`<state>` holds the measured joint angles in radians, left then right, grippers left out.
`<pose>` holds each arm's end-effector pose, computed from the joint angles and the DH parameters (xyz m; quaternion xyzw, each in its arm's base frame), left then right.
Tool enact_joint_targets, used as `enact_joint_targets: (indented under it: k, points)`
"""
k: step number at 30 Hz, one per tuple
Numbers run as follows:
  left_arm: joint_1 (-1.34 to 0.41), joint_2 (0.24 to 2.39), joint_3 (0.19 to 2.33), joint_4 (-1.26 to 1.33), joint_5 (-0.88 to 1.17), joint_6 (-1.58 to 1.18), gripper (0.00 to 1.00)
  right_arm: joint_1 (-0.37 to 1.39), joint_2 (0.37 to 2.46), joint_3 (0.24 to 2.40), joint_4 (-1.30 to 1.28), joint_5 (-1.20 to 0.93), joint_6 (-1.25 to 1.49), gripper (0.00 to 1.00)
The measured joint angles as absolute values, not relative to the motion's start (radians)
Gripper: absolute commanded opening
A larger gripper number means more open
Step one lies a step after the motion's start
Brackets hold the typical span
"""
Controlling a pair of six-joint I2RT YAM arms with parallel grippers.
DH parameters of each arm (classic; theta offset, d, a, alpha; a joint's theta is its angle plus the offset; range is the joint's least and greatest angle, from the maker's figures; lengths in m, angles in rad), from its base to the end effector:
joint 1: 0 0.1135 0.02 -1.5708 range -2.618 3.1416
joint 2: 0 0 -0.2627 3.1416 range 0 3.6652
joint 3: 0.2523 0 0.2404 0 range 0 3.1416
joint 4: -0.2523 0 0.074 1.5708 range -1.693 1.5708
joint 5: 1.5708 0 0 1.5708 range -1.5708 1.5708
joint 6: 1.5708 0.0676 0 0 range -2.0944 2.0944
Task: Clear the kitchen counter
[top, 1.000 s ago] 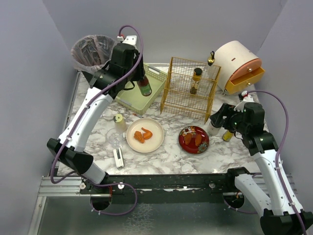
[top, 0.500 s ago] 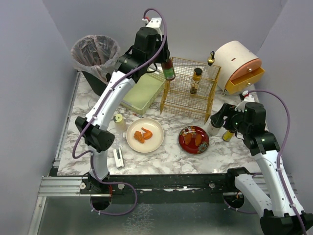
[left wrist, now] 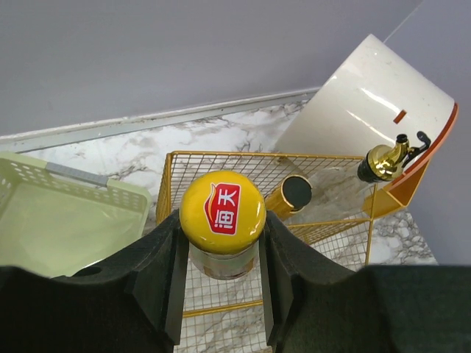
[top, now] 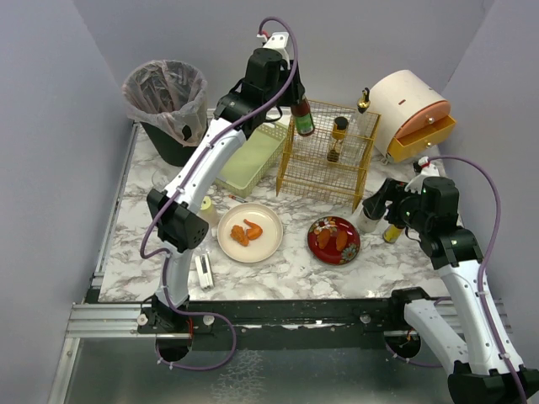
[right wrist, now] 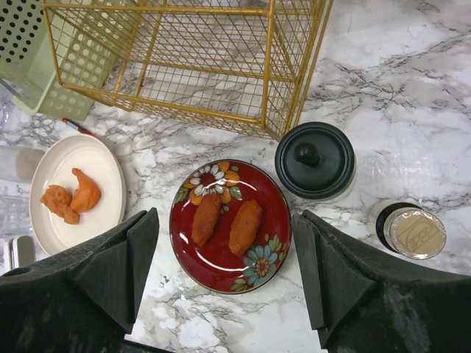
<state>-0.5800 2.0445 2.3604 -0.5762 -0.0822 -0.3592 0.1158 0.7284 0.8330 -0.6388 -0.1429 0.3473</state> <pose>0.4038 -0.2579 0.4403 0.0624 0.7902 -0.2465 0.5577 0.1682 0.0293 0.3006 0.0649 0.8647 0.1738 0.4667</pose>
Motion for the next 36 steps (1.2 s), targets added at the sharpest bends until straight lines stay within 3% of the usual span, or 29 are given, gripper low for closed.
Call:
enact_joint_targets:
  k: [21, 36]
  points:
    - [-0.58, 2.17, 2.401, -0.346, -0.083, -0.392, 0.0, 0.116, 0.727, 0.833, -0.639, -0.143, 0.348, 0.8]
    - [-0.58, 2.27, 2.399, -0.338, -0.075, -0.36, 0.0, 0.116, 0.73, 0.833, -0.639, -0.144, 0.348, 0.8]
